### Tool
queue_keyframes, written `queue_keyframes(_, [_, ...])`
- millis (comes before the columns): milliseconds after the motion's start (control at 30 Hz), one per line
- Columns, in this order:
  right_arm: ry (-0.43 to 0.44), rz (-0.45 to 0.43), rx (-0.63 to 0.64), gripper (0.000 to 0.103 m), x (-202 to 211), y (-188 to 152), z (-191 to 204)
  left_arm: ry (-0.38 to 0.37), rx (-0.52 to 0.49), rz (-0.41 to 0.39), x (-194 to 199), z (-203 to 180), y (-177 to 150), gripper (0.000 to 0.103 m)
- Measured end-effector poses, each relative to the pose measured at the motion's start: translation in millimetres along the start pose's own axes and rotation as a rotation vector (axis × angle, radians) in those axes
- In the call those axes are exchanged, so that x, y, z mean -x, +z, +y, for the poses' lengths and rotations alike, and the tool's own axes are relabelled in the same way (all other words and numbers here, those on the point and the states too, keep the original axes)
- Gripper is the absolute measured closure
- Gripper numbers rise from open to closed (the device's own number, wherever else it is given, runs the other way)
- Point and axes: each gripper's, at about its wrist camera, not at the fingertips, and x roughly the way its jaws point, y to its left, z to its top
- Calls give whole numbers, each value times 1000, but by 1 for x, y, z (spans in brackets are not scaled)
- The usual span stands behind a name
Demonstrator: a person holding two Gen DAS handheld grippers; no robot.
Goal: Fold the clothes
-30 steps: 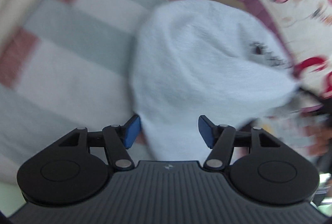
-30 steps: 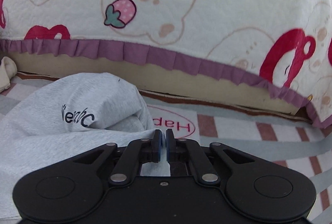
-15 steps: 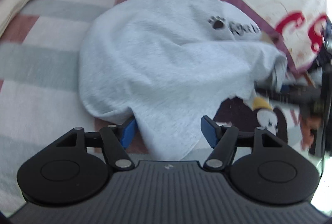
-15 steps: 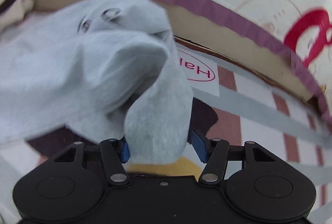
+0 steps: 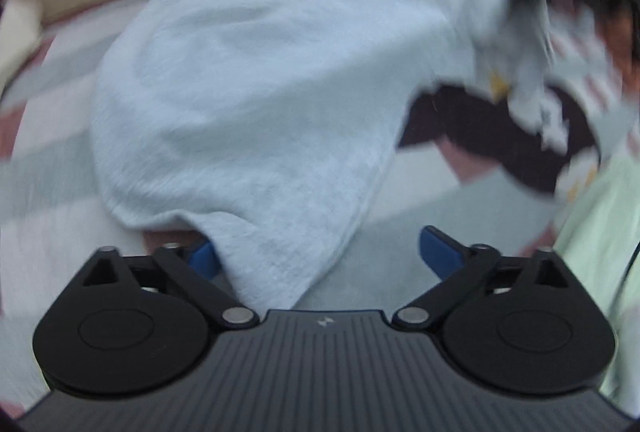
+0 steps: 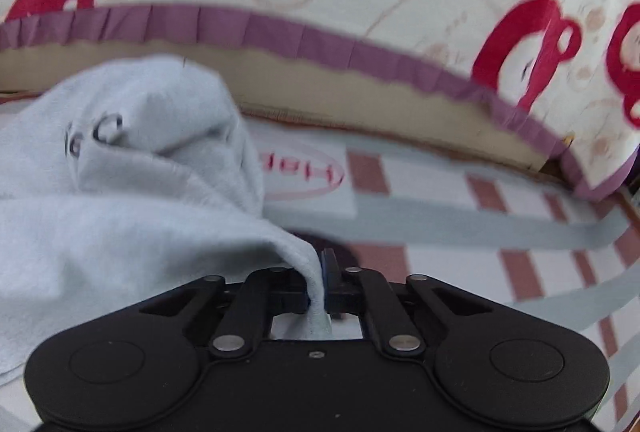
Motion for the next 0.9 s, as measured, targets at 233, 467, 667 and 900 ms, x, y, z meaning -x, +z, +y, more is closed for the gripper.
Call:
queue_keyframes(233, [15,-266,-2,100,92,31,-7,122,-8,-50,0,-6,1,3])
queue_keyframes(467, [39,-278,31,100,115,29,-5,172,144,-168,30,31,9,95])
queue_keyframes(667, [279,-5,-35,98,76,-8,-12,254,151,-393,73,45,13,101])
queue_keyframes(900, [341,-2,-7,98,92,-63,-5,371,117,-472,90,35,17,101])
